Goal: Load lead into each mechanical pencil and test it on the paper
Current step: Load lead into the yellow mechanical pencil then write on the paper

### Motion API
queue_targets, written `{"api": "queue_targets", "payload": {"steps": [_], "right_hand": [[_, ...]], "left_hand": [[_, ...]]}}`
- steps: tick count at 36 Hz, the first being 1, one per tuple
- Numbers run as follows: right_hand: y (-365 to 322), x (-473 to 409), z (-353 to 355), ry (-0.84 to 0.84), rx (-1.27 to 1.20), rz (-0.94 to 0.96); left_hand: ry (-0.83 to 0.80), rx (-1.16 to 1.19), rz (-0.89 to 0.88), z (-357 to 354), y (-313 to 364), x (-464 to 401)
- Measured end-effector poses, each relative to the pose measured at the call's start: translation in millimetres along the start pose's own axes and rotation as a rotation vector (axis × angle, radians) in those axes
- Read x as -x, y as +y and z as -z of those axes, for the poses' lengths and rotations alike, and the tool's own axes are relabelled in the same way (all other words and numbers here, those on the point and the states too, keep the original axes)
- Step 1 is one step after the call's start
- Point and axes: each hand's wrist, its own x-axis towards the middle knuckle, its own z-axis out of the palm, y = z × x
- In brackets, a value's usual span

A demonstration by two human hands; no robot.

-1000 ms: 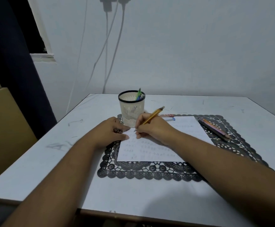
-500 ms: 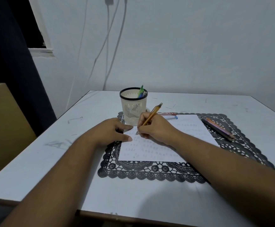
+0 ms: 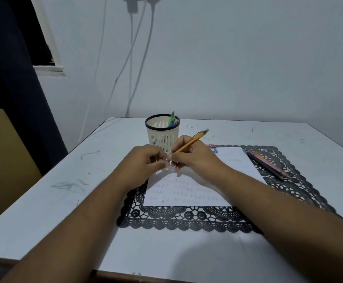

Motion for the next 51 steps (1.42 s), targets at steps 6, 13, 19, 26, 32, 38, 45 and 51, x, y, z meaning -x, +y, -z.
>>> {"api": "queue_targets", "payload": {"steps": [6, 13, 19, 26, 32, 38, 45, 51], "right_hand": [[-10.9, 3.2, -3.1, 0.140, -0.062, 0.068], [-33.4, 10.3, -14.0, 0.076, -0.763, 0.110], [-38.1, 10.1, -6.3, 0.050, -0.818, 0.123], [-34.0, 9.3, -3.4, 0.034, -0.829, 0.129], [-33.0, 8.6, -2.0, 0.018, -0.820, 0.132], [-32.7, 8.1, -1.1, -0.003, -0.805, 0.132], [-31.6, 7.6, 1.4, -0.018, -0.799, 0.125], [-32.4, 8.2, 1.5, 0.009, -0.884, 0.096]], "left_hand": [[0.069, 0.066, 0.021, -4.8, 6.1, 1.7], [0.103, 0.165, 0.045, -12.6, 25.1, 4.4], [0.108, 0.281, 0.085, -12.9, 27.0, 4.3], [0.091, 0.268, 0.090, -14.0, 23.8, 3.6], [0.069, 0.226, 0.085, -14.4, 22.6, 3.7], [0.061, 0.235, 0.091, -14.6, 22.8, 4.4], [0.057, 0.267, 0.106, -15.3, 22.0, 4.4], [0.051, 0.335, 0.107, -14.4, 25.9, 5.2]]}}
